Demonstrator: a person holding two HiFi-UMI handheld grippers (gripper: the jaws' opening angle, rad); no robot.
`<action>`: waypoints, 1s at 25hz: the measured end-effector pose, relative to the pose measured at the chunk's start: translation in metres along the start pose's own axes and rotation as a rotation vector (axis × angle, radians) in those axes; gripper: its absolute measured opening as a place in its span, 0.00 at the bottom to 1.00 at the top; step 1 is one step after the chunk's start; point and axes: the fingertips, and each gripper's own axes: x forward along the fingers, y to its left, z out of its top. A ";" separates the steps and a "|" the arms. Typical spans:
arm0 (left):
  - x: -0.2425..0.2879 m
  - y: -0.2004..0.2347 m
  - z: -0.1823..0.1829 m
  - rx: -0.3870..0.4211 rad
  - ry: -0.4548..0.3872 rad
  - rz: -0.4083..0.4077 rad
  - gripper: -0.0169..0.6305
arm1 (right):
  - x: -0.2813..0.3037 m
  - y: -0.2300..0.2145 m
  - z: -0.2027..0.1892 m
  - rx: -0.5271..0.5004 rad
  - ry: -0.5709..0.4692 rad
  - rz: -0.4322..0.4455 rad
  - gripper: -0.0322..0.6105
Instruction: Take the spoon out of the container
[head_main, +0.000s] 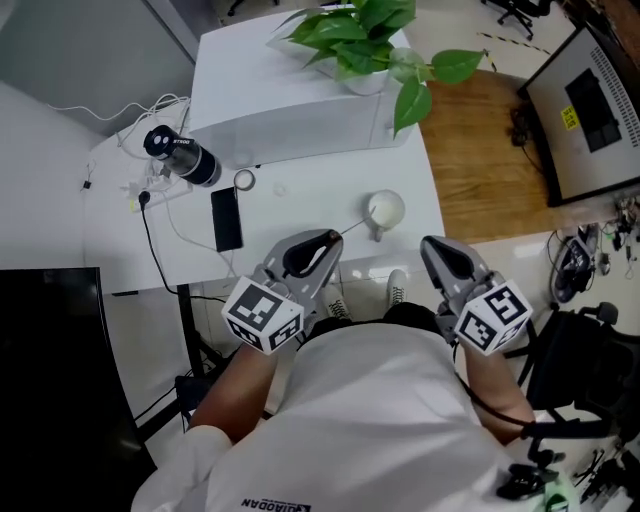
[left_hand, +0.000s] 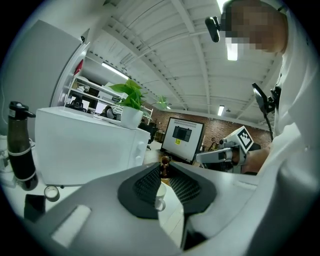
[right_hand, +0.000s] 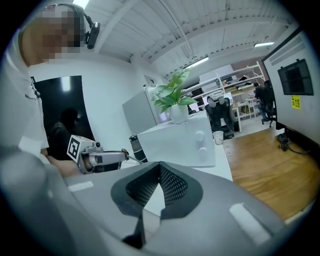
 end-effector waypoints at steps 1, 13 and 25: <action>-0.004 0.002 -0.001 0.000 0.003 -0.002 0.11 | -0.003 0.003 -0.003 0.004 0.001 -0.008 0.06; -0.022 -0.050 -0.022 -0.011 -0.036 0.082 0.11 | -0.039 0.025 -0.006 -0.075 0.005 0.095 0.06; -0.013 -0.157 -0.061 -0.041 -0.063 0.258 0.11 | -0.155 0.007 -0.054 -0.109 0.067 0.206 0.06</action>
